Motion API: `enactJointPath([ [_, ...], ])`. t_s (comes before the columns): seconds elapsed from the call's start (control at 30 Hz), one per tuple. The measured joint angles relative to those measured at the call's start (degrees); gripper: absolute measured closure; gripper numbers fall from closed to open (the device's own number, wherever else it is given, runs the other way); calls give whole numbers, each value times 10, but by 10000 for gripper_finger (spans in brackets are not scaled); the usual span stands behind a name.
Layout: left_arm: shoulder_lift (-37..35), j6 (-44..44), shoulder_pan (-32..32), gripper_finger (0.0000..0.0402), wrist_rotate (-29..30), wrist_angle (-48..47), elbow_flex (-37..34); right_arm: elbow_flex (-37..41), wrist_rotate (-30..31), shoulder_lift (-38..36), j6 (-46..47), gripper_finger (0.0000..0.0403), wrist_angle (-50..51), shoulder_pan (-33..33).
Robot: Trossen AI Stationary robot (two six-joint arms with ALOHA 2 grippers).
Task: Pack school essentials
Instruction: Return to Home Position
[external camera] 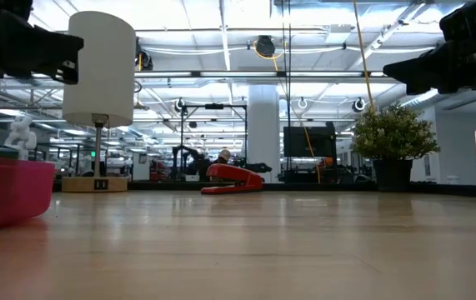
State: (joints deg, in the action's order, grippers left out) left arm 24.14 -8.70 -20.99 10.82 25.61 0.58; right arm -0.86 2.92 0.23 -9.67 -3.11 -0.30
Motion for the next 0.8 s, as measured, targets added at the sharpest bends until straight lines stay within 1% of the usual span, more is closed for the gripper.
enactJointPath([
  [0.1,-41,-4,27,401,-43,-30,0,0,0,0,0,403,0,0],
  [0.23,-85,-6,73,401,-81,-85,0,0,0,0,0,403,0,0],
  [0.37,-115,-8,119,401,-121,-133,0,0,0,0,0,403,0,0],
  [0.5,-137,-8,152,401,-161,-162,0,0,0,0,0,403,0,0],
  [0.6,-150,-2,163,401,-163,-171,0,0,0,0,0,403,0,0],
  [0.73,-172,-12,165,401,-124,-170,0,0,0,0,0,403,0,0],
  [0.8,-186,-30,165,401,-118,-171,0,0,0,0,0,403,0,0],
])
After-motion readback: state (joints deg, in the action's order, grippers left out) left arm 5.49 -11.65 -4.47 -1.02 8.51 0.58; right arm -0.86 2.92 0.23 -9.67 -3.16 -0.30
